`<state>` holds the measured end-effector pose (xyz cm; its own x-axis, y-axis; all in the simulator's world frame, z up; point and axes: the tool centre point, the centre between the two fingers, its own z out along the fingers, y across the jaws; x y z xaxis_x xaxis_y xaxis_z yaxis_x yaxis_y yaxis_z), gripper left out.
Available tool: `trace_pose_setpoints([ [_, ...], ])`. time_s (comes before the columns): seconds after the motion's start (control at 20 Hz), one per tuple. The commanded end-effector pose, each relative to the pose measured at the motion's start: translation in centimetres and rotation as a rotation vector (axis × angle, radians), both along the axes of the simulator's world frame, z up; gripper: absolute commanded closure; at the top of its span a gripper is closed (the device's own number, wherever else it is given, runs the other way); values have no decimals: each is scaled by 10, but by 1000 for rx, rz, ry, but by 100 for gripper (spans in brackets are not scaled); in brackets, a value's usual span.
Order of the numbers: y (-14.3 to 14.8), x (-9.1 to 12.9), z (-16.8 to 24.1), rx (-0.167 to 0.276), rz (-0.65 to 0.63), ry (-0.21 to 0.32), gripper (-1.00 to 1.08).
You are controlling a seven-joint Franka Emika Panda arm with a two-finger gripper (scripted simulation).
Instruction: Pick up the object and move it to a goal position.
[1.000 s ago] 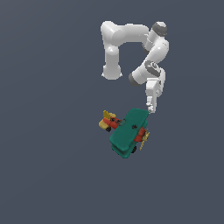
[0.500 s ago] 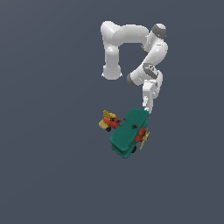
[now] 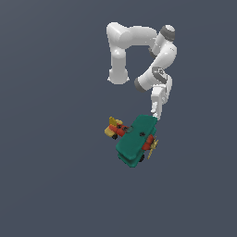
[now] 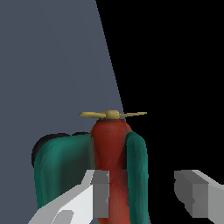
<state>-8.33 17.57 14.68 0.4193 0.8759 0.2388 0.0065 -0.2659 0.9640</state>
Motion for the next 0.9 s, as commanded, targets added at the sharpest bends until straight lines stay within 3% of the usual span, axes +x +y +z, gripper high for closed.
trace_pose_setpoints([
  [0.0,0,0,0,0,0,0,-20],
  [0.75,-14,31,-4,-3,0,1,-20],
  [0.8,-14,31,-4,-3,0,1,108],
  [0.85,-14,31,-4,-3,0,1,108],
])
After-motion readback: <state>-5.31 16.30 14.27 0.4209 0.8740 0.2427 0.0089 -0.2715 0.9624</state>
